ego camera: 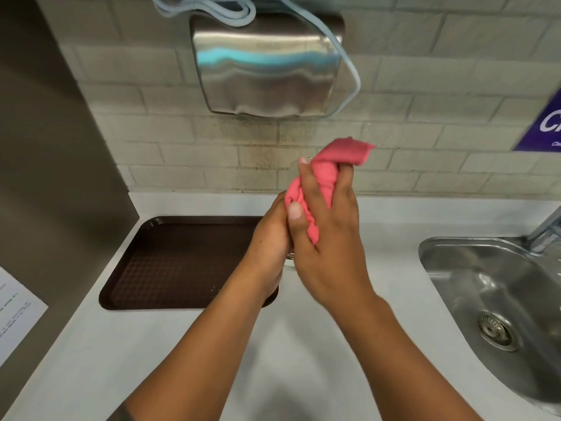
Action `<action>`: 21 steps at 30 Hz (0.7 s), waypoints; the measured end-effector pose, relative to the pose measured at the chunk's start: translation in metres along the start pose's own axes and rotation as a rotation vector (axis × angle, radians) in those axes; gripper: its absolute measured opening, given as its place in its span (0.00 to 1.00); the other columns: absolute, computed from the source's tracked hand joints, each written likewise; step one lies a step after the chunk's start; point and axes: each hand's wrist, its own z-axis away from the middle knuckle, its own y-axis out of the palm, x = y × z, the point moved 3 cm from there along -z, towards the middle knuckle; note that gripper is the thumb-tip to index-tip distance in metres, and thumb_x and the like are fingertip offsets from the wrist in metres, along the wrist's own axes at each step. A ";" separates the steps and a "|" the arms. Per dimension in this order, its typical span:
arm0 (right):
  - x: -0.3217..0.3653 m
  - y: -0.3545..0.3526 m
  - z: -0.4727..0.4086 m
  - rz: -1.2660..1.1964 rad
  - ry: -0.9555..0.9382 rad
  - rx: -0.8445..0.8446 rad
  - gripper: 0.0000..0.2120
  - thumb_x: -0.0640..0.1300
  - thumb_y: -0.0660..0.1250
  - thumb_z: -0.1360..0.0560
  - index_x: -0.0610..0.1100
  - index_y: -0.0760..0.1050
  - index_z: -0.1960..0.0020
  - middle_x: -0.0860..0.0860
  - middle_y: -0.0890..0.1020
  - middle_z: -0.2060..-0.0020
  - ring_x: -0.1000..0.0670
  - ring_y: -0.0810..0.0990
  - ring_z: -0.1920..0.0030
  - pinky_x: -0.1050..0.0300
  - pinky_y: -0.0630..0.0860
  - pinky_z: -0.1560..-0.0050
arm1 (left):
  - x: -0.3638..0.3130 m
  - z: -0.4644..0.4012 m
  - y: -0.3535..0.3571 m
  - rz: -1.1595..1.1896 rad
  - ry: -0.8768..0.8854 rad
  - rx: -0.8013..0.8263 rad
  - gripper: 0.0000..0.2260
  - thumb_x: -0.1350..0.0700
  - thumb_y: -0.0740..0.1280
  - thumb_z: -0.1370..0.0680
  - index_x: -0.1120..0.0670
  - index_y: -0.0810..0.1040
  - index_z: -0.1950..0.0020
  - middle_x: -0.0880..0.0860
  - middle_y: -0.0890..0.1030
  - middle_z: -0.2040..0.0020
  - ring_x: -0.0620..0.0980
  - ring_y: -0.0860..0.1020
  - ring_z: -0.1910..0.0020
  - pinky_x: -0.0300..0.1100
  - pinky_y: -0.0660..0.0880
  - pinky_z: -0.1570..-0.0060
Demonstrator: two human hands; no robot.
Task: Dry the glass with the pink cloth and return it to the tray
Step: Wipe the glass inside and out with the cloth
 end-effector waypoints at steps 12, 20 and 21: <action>-0.001 0.021 0.051 -0.290 0.186 0.112 0.35 0.60 0.52 0.15 0.57 0.39 0.14 0.65 0.50 0.17 0.75 0.55 0.24 0.72 0.61 0.25 | -0.011 -0.009 -0.017 0.088 -0.013 -0.212 0.20 0.41 0.59 0.13 0.53 0.83 0.39 0.54 0.86 0.47 0.58 0.85 0.47 0.59 0.79 0.37; 0.019 0.020 0.044 0.073 -0.024 0.046 0.32 0.58 0.48 0.16 0.52 0.53 0.14 0.47 0.49 0.13 0.40 0.46 0.14 0.37 0.56 0.19 | 0.001 -0.011 -0.014 0.318 -0.148 -0.047 0.29 0.44 0.57 0.12 0.55 0.92 0.57 0.54 0.90 0.58 0.48 0.90 0.58 0.41 0.86 0.54; 0.020 0.018 0.035 0.102 -0.044 0.032 0.32 0.58 0.47 0.16 0.52 0.53 0.14 0.48 0.48 0.13 0.40 0.47 0.14 0.37 0.57 0.19 | 0.003 -0.009 -0.014 0.321 -0.128 -0.011 0.29 0.44 0.56 0.11 0.52 0.93 0.57 0.52 0.91 0.56 0.46 0.90 0.55 0.40 0.86 0.53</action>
